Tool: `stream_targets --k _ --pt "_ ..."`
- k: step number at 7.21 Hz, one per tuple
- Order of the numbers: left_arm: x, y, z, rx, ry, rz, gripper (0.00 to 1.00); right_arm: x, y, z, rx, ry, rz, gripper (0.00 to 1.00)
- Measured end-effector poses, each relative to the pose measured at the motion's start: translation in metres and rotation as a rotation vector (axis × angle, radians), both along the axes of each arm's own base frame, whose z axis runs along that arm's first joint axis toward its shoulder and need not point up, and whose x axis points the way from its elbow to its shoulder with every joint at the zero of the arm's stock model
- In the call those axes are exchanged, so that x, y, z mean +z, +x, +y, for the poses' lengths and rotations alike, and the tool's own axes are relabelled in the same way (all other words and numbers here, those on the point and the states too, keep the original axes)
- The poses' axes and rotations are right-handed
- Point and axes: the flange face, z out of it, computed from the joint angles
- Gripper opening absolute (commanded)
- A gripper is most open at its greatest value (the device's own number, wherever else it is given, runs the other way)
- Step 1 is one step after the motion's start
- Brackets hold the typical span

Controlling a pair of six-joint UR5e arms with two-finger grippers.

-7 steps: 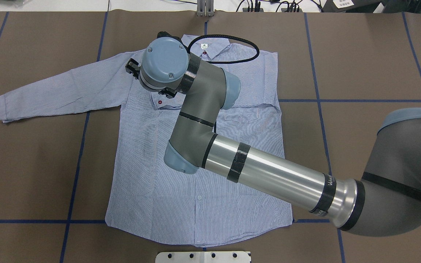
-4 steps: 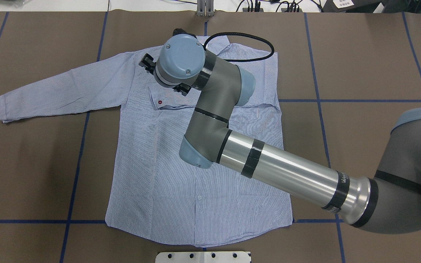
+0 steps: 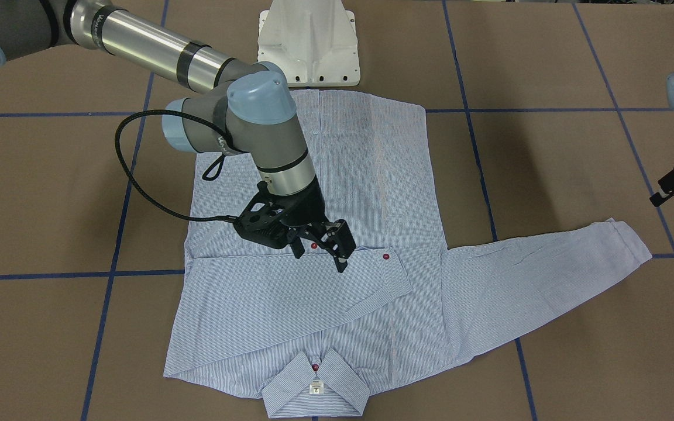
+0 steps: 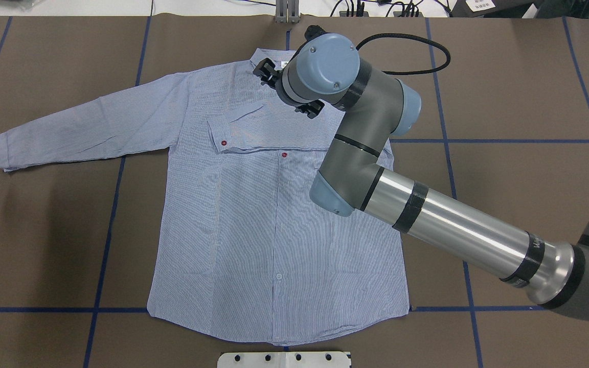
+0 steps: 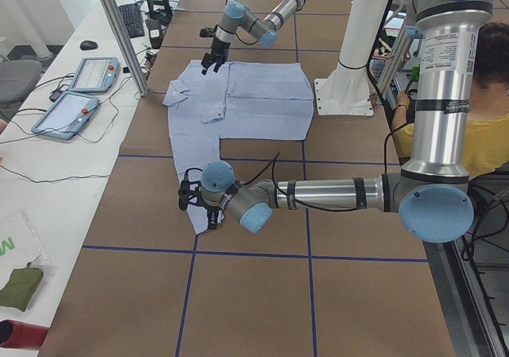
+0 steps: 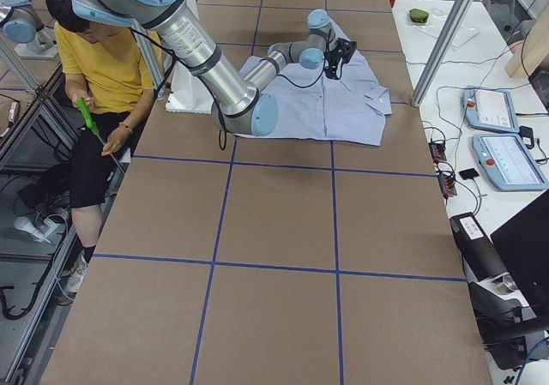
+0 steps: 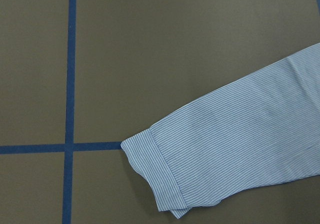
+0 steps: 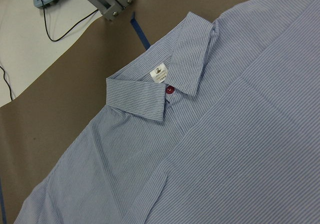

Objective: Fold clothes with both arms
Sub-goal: 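Grasp the cuff of the other sleeve with the left gripper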

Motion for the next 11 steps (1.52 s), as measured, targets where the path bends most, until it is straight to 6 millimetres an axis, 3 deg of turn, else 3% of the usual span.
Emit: stream_targets --k 1,3,5,10,11 --pt "0.001 0.015 0.000 -0.009 -0.034 0.017 0.90 0.010 0.010 -0.006 0.002 -0.008 0.004 0.99" --pt "0.006 0.041 -0.004 -0.034 -0.052 -0.013 0.79 0.021 0.020 -0.013 0.006 -0.017 0.011 0.99" --pt "0.018 0.050 -0.006 -0.046 -0.061 -0.038 0.71 0.023 0.021 -0.014 0.006 -0.019 0.012 0.99" --pt "0.046 0.072 -0.019 -0.047 -0.070 -0.025 0.70 0.029 0.019 -0.013 0.005 -0.025 0.017 0.99" --pt "0.048 0.077 -0.017 -0.039 -0.072 -0.025 0.62 0.029 0.019 -0.012 0.005 -0.025 0.017 0.99"
